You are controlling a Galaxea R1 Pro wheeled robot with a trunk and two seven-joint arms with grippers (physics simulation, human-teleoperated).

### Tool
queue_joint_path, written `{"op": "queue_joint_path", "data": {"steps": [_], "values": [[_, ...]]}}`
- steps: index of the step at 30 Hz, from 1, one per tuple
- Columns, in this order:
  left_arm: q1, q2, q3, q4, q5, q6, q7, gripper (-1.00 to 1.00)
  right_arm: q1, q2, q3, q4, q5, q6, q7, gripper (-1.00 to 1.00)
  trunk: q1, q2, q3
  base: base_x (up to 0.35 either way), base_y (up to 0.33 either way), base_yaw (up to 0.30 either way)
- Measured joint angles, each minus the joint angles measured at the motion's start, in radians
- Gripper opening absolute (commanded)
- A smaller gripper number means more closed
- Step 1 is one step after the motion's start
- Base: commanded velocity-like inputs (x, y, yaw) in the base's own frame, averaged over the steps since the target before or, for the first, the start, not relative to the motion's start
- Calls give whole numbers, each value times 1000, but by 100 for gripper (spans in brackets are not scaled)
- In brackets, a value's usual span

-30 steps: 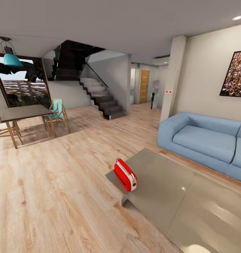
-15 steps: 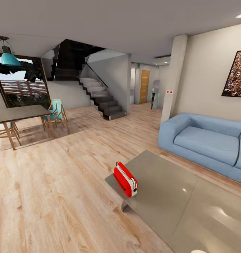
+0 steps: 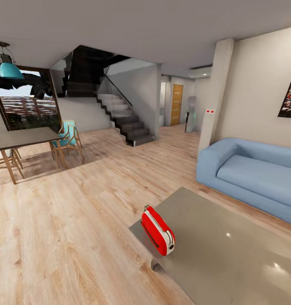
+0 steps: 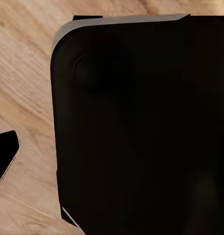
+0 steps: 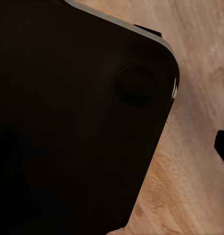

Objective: Turn on the radio receiver that's on the table in the living room.

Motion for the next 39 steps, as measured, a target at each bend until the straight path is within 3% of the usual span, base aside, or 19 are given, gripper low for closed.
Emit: {"op": "queue_joint_path", "data": {"steps": [12, 39], "values": [[0, 0, 0, 0, 0, 1, 0, 100, 0, -1, 0, 0, 0, -2, 0, 100, 0, 0, 0, 322, 115, 269], [0, 0, 0, 0, 0, 1, 0, 100, 0, -4, 1, 0, 0, 0, 0, 100, 0, 0, 0, 318, 165, 6]]}}
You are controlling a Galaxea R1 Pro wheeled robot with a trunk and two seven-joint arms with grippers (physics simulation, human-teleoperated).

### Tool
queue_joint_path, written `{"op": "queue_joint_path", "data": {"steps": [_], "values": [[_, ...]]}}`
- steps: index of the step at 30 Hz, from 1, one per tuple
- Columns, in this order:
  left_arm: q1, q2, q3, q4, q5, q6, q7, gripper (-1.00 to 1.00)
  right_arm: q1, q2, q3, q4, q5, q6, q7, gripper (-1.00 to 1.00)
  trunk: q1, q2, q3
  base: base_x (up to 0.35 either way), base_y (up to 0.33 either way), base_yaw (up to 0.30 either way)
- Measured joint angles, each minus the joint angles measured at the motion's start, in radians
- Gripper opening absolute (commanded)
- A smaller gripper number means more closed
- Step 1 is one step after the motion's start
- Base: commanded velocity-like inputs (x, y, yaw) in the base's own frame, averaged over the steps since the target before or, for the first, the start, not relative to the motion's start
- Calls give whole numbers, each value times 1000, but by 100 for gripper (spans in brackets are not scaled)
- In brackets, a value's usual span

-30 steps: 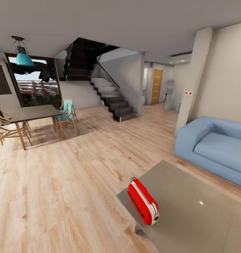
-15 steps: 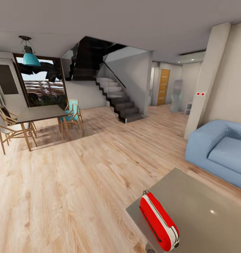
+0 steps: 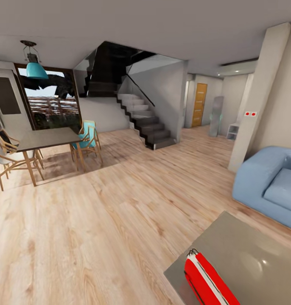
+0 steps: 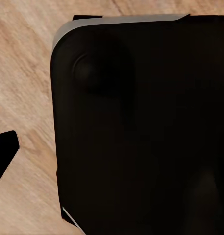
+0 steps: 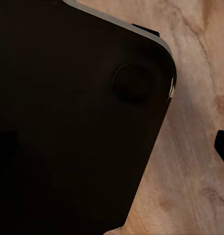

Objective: Turn on the radio receiver that's on the table in the living room.

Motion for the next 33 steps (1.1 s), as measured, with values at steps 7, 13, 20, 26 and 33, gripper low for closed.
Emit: {"op": "queue_joint_path", "data": {"steps": [7, 13, 20, 26, 33], "values": [[0, 0, 0, 0, 0, 0, 1, 100, 0, 1, 0, 0, 0, -1, 0, 100, 0, 0, 0, 193, 63, -26], [0, -1, 0, 0, 1, 0, 2, 100, 0, 0, -1, 0, 0, -1, 0, 100, 0, 0, 1, 3, 1, -266], [0, -2, 0, 0, 1, 0, 2, 100, 0, 0, -1, 0, 0, 0, 0, 100, 0, 0, 3, 0, 0, -276], [0, -2, 0, 0, 1, 0, 2, 100, 0, 0, -1, 0, 0, 0, 0, 100, 0, 0, 5, 0, 0, -205], [0, -2, -1, 0, 0, 0, 2, 100, 0, 0, -2, 0, 0, 0, 0, 100, 0, 0, 6, 27, 0, -14]]}}
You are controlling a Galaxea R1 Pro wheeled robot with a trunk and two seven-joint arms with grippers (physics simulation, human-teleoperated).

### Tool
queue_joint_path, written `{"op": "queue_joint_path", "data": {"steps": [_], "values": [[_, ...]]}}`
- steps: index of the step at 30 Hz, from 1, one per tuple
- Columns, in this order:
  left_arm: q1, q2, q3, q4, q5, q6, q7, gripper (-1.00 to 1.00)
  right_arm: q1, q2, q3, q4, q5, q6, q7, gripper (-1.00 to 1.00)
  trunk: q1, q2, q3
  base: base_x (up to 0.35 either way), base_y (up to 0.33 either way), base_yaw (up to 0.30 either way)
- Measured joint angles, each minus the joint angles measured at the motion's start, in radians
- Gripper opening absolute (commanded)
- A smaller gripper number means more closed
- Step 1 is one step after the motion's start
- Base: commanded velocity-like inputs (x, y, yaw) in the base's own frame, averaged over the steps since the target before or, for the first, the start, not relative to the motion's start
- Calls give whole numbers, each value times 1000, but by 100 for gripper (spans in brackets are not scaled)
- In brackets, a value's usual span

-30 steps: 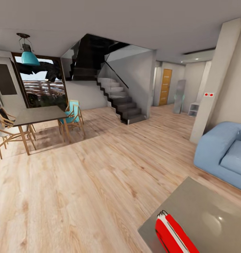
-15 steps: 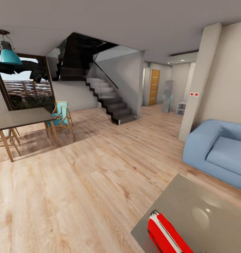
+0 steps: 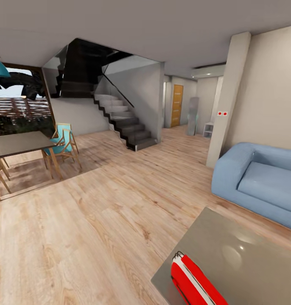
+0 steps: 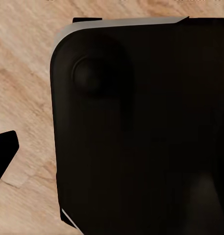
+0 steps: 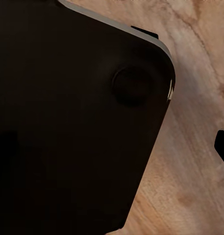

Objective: Turn on the radio receiver that's on the table in the living room.

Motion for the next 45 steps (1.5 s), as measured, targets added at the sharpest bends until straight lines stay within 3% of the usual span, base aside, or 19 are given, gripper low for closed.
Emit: {"op": "queue_joint_path", "data": {"steps": [8, 17, 34, 45], "values": [[0, 1, 1, 0, 0, -1, -1, 100, 0, 0, 0, 0, 0, 0, 0, 100, 0, 0, 0, 255, 0, 0], [0, 0, 1, 0, 0, 0, 0, 100, 0, 2, 0, 0, 0, 0, 0, 100, 0, 0, 0, 16, 0, -7], [0, 0, 1, 0, 0, 0, 0, 100, 0, 2, 0, 0, 0, 0, 0, 100, 0, 0, 9, 0, 0, -220], [0, -3, 0, 0, -1, 1, 0, 100, 0, -1, 0, 0, 0, 0, 0, 100, 0, 0, 11, 0, 0, -27]]}}
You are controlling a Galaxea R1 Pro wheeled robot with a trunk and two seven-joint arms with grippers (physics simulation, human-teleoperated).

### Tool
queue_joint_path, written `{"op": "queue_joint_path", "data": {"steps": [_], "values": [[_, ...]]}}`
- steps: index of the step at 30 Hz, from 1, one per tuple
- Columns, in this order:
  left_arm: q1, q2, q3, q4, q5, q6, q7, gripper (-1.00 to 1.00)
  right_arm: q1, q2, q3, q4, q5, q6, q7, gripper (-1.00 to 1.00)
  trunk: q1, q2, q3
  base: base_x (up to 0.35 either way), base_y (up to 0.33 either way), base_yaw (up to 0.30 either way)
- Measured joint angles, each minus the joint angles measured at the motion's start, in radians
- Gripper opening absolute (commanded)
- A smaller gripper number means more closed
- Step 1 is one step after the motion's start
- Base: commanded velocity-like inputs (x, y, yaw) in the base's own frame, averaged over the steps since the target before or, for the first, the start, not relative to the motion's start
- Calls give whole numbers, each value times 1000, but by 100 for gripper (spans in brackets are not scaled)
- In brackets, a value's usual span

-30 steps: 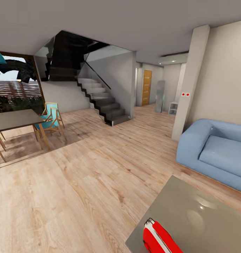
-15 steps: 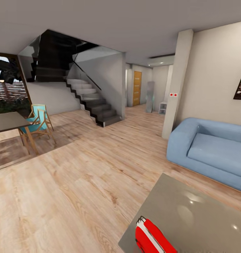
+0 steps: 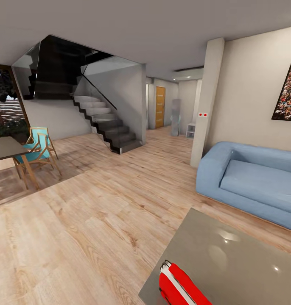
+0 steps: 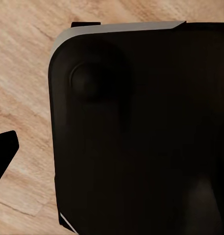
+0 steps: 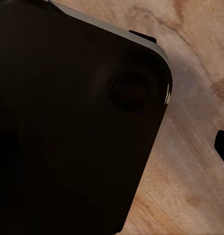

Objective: Turn on the radio receiver that's on the table in the living room.

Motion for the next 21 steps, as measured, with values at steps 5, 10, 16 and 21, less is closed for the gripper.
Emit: {"op": "queue_joint_path", "data": {"steps": [5, 10, 16, 21], "values": [[0, 0, -1, 0, -1, 0, 0, 100, 0, 0, 0, 0, 0, 0, 0, 100, 0, 0, 0, 0, 0, 0], [0, -1, -3, 0, -5, -1, 0, 100, 0, 0, 0, 0, 0, 0, 0, 100, -15, 28, 12, 0, 0, 0], [0, 1, -3, 0, -5, -1, 0, 100, 0, 0, 0, 0, -1, 1, 0, 100, -38, 70, 31, 0, 0, 0], [0, 1, -4, 0, -5, -1, 0, 100, 0, 0, 0, 0, -1, 0, 0, 100, -57, 105, 47, 0, 0, 0]]}}
